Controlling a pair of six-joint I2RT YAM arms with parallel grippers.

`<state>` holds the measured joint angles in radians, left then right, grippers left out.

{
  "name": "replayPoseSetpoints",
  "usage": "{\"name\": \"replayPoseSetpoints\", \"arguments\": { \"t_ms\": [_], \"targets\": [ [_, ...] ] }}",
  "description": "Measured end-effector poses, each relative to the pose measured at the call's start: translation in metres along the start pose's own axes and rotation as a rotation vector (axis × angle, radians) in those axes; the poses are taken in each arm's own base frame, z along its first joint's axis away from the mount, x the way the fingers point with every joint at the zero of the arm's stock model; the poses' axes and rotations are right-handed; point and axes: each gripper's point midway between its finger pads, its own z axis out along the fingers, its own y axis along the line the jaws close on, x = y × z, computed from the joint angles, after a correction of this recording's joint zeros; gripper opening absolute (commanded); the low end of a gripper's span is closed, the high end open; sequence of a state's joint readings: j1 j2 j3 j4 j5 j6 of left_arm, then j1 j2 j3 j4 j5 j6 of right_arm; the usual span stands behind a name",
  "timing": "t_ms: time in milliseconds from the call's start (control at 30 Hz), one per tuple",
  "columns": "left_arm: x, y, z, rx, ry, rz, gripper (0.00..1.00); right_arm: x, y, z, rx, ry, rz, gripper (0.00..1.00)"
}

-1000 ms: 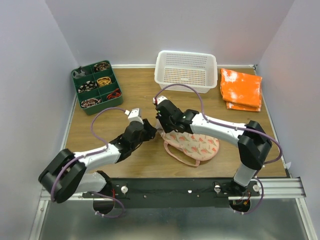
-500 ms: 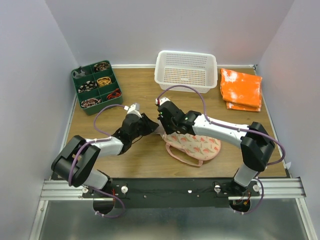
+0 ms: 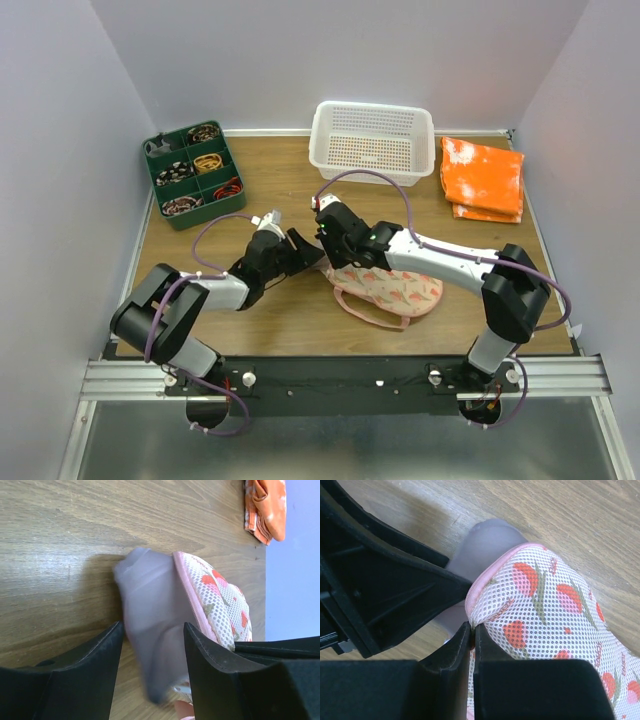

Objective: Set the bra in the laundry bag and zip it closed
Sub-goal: Zip the zipper on the laundry bag.

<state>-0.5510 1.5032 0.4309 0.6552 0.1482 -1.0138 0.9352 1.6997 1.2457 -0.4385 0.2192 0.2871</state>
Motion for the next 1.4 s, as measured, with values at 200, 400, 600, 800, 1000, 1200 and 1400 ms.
{"name": "replayPoseSetpoints", "arguments": {
  "t_ms": [200, 400, 600, 800, 1000, 1200, 1400],
  "targets": [
    [-0.008, 0.002, -0.007, -0.029, -0.03, 0.035, 0.56, 0.0, 0.0, 0.0, 0.0, -0.001, 0.001, 0.15],
    [-0.006, 0.008, -0.007, -0.053, -0.027, 0.035, 0.35, -0.001, 0.0, 0.0, -0.001, -0.002, 0.003, 0.15],
    [-0.007, 0.005, -0.006, -0.038, -0.033, 0.027, 0.0, -0.001, 0.001, 0.0, -0.002, -0.004, 0.011, 0.15],
    [-0.001, 0.005, 0.001, -0.014, -0.01, 0.012, 0.0, -0.001, 0.001, 0.0, -0.003, -0.002, 0.012, 0.15],
    [0.002, -0.002, 0.007, 0.044, 0.004, -0.01, 0.0, 0.002, 0.001, 0.0, -0.007, 0.002, 0.011, 0.14],
    [0.009, -0.015, 0.014, 0.122, 0.028, -0.037, 0.0, 0.003, 0.003, 0.001, -0.016, 0.007, 0.018, 0.14],
    [0.019, -0.035, 0.022, 0.215, 0.061, -0.041, 0.0, 0.006, 0.003, 0.004, -0.01, 0.017, 0.025, 0.14]
  ]
}}
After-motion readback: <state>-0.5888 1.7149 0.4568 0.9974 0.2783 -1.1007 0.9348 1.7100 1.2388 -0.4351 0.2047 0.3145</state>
